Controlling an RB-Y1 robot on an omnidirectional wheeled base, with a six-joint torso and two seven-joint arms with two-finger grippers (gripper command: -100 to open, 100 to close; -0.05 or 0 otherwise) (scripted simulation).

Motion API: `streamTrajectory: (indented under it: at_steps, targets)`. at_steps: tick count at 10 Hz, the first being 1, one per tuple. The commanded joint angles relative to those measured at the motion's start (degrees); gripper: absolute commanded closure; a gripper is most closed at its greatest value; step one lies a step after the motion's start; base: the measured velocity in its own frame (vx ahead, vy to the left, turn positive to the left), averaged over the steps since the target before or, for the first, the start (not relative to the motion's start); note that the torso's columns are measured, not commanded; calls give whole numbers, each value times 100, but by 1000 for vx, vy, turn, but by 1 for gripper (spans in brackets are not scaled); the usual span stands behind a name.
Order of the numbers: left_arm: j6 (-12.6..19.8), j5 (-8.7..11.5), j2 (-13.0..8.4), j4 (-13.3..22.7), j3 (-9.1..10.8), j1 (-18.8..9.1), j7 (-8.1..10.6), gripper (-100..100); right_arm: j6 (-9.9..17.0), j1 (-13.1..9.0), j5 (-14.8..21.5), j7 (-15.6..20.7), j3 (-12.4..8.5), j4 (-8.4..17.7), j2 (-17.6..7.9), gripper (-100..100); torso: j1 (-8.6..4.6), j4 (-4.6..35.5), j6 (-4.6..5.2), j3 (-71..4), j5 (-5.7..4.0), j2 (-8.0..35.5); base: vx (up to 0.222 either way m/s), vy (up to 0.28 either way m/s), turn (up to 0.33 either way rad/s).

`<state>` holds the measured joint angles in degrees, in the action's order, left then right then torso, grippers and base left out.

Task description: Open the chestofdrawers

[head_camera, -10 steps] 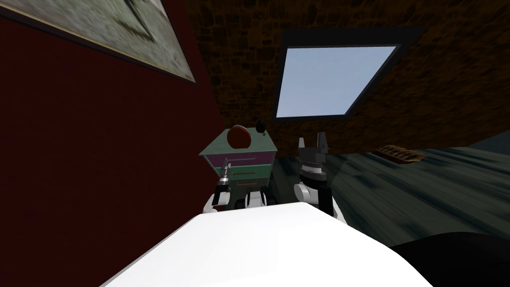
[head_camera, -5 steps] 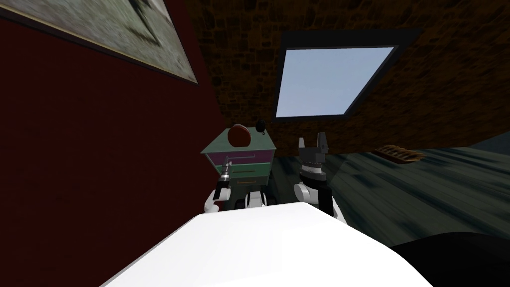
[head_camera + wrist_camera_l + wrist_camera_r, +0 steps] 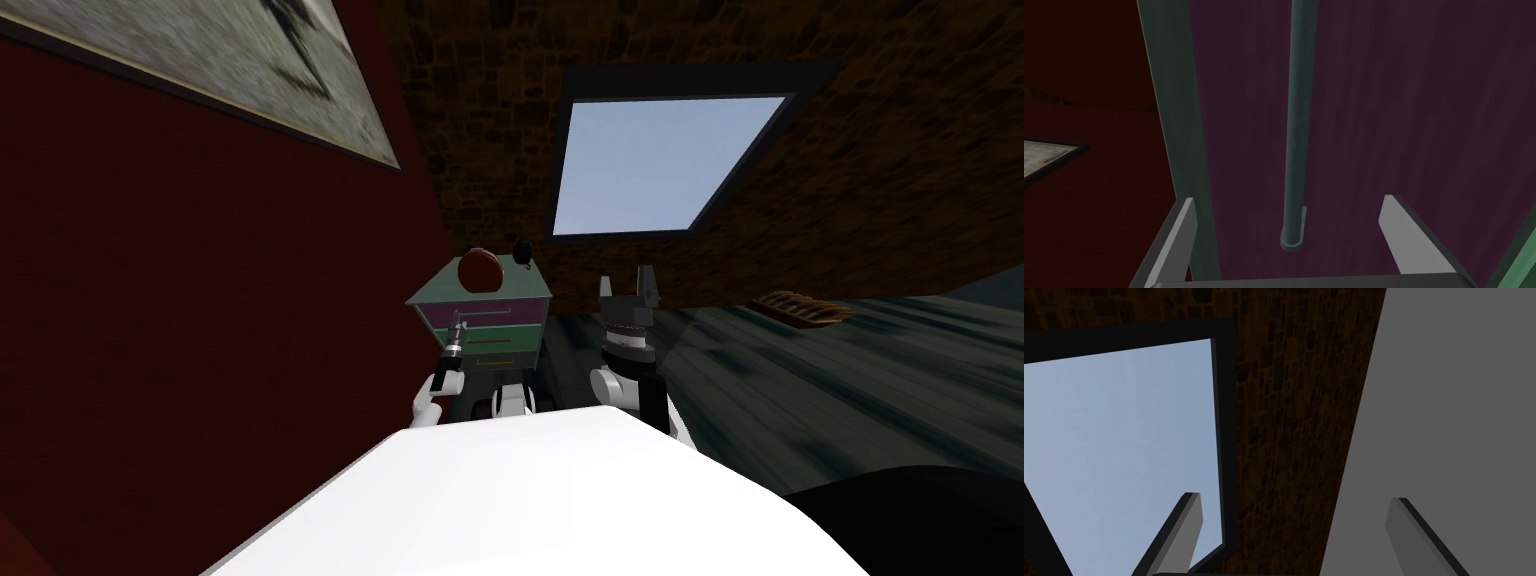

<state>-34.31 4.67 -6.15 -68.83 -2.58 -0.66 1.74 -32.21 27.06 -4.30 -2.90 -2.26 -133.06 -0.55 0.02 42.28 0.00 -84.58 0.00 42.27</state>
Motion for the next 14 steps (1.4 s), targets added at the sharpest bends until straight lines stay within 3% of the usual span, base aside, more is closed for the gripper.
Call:
streamTrajectory:
  at_steps: [1, 2, 4, 5, 6, 7, 9, 10, 12, 13, 14]
  targets:
    - [99, 3, 8, -24, 6, -42, 2, -100, 0, 0, 0, 0, 0, 0, 0, 0, 1, 0, 0, 0, 0, 0, -16, -2, 0]
    - [305, 18, -12, -93, 41, -167, 7, -100, 0, 0, 0, 0, 0, 0, 0, 0, 1, -1, 0, -2, 0, -4, 38, -12, 5]
    - [285, 16, -5, -92, 38, -162, 2, -100, 0, 1, 0, 0, 0, 0, 0, 0, -3, -5, 0, -11, -1, -17, 44, -7, 3]
    - [148, 6, 6, -35, 12, -64, 4, 100, 0, 1, 0, 0, 0, 0, 0, 0, 0, -1, 0, 0, 0, 2, -32, 6, -6]
    - [223, 10, 0, -61, 22, -102, 4, 100, 0, 0, 0, 0, 0, 0, 0, 0, 3, 6, -1, 15, 1, 25, -25, 3, 1]
    - [360, 15, -26, -71, 16, -162, 31, -100, 0, 0, 0, 0, 0, 0, 0, 0, 0, 13, 2, 12, -2, 17, -30, 26, 4]
    - [531, 22, -59, -101, 17, -248, 59, -100, 0, 0, 0, 0, -1, 0, -1, 0, 10, 2, 0, 0, 2, 0, -35, 55, -4]
    - [460, 19, -43, -83, 18, -226, 43, -100, 0, 0, 0, 0, -1, 0, -1, 0, 6, 0, 0, -2, 2, -2, -16, 26, -3]
    - [710, 43, -71, -165, 63, -384, 58, -100, 0, 1, 0, 0, 0, 0, 0, 0, -14, -4, 1, -11, -4, -19, 58, 7, 2]
    - [648, 40, -73, -139, 56, -360, 57, -100, 0, 1, 0, 0, 0, 0, 0, 0, -10, -6, 0, -13, -3, -21, 35, 0, 0]
    - [504, 22, -48, -92, 23, -247, 48, 100, 0, 1, 0, 0, 0, 0, 0, 0, -5, -1, 0, -1, -1, 1, -35, -11, -4]
